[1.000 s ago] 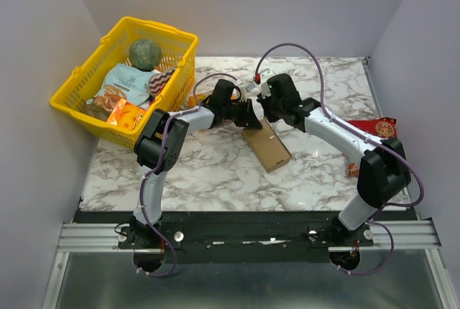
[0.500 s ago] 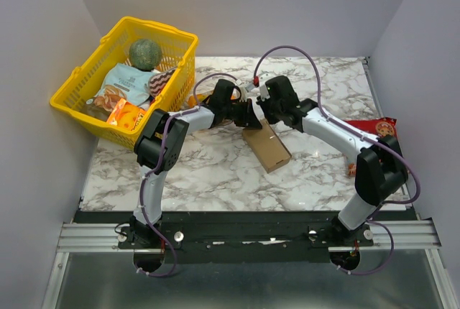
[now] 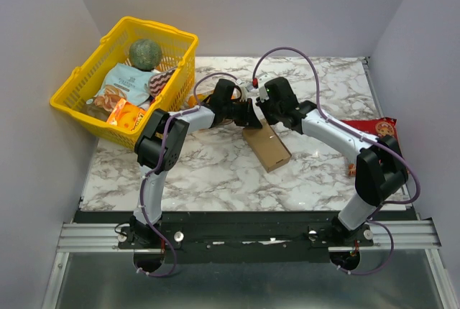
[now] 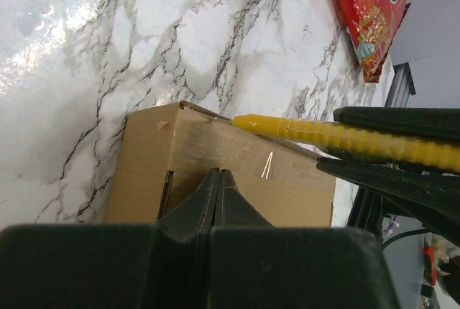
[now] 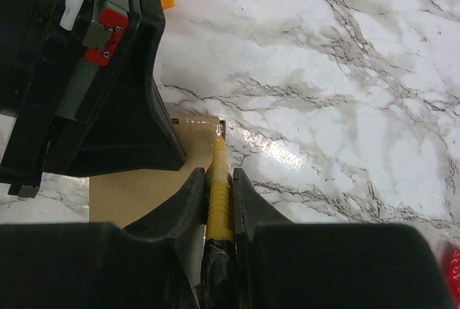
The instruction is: Unpack the express box
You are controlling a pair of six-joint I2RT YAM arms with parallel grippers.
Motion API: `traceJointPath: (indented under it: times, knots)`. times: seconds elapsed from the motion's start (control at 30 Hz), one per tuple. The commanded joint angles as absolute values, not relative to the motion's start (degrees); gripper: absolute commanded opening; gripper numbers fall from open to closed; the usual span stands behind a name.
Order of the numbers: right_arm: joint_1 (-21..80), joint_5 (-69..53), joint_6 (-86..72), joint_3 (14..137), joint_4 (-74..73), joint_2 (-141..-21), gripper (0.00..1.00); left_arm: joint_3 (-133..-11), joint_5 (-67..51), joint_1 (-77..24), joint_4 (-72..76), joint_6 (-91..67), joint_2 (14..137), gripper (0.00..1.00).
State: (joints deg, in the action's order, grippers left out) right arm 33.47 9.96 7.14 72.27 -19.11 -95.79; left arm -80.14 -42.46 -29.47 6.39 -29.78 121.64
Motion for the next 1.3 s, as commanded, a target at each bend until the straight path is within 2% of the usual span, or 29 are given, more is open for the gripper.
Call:
traceJointPath:
  times: [0.0, 1.27]
  knots:
    - [33.84, 11.17, 6.77, 71.54, -19.78, -94.48, 0.00, -80.16, -38.32, -29.62, 2.90, -27.60, 124.19, 0.00]
    - [34.98, 13.71, 9.32, 71.37, -18.55, -93.69, 0.00, -81.91, -38.14, -29.62, 2.02, -27.25, 125.77, 0.00]
